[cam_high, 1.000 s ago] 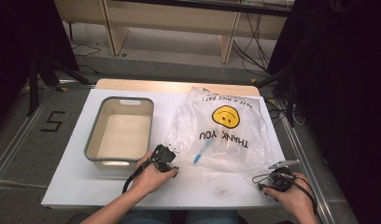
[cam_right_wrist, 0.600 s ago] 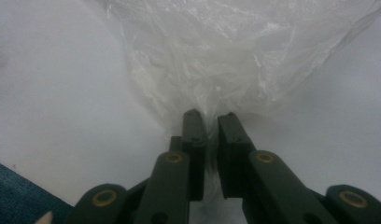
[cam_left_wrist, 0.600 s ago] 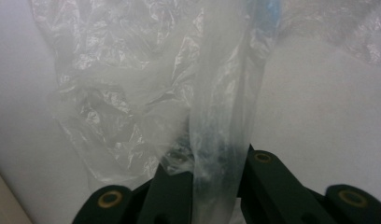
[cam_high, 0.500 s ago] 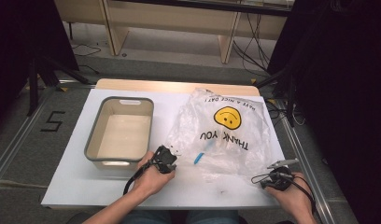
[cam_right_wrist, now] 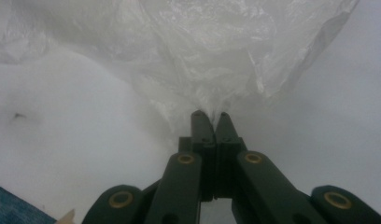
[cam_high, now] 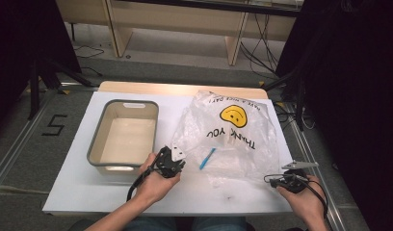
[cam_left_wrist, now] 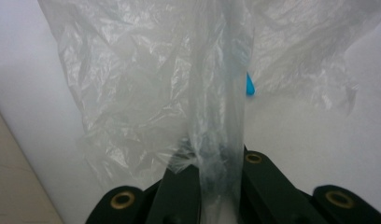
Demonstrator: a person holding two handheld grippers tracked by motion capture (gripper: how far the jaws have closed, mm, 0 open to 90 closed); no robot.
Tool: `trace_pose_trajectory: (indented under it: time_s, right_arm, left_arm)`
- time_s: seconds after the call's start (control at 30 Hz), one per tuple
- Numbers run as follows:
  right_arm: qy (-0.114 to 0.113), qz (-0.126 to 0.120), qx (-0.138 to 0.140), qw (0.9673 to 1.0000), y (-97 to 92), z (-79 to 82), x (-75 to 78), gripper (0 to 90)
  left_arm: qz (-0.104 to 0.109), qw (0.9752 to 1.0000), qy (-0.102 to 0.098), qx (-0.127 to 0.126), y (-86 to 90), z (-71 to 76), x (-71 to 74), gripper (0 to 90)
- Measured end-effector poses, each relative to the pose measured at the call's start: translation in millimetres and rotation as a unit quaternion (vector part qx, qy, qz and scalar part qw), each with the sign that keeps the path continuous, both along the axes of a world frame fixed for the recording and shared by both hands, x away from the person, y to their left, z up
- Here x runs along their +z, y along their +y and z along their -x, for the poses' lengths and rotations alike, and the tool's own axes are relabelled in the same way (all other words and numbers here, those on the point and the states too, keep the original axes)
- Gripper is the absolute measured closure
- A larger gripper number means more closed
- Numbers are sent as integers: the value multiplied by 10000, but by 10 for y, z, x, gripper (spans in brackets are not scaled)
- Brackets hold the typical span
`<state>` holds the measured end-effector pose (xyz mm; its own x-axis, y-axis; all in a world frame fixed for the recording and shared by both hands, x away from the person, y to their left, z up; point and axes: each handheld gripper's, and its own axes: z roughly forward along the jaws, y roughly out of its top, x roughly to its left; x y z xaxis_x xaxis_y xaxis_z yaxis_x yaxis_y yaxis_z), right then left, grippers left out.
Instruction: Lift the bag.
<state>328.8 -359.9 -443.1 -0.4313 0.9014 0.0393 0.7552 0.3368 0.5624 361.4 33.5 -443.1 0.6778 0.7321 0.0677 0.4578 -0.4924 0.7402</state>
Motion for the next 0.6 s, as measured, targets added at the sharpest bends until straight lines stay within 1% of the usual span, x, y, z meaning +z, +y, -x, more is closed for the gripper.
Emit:
trace_pose_trajectory:
  time_s: [0.1,0.23,0.3,0.37,0.4,0.47,0.53,0.6]
  right_arm:
    - [-229,-135,-83,9996,-35,1,58,900]
    - [-490,-236,-236,9982,-85,4,146,900]
    - [-606,-289,-300,9973,-98,4,188,900]
    - [-749,-310,-332,9962,-105,3,230,900]
    - [-798,-320,-351,9957,-106,3,244,900]
    - [-929,-332,-370,9944,-110,1,280,900]
    - [-1085,-355,-415,9926,-118,-1,319,900]
    - [-1193,-370,-441,9912,-125,2,350,900]
  left_arm:
    - [156,9997,-192,28,37,-1,91,893]
    - [297,9986,-422,95,91,-18,187,893]
    - [325,9981,-526,84,108,-24,215,893]
    - [339,9976,-606,72,116,-25,236,893]
    - [368,9969,-693,54,114,-25,251,893]
    - [398,9959,-807,45,112,-27,280,893]
    - [431,9955,-843,30,122,-33,314,893]
    - [487,9946,-913,59,133,-36,342,893]
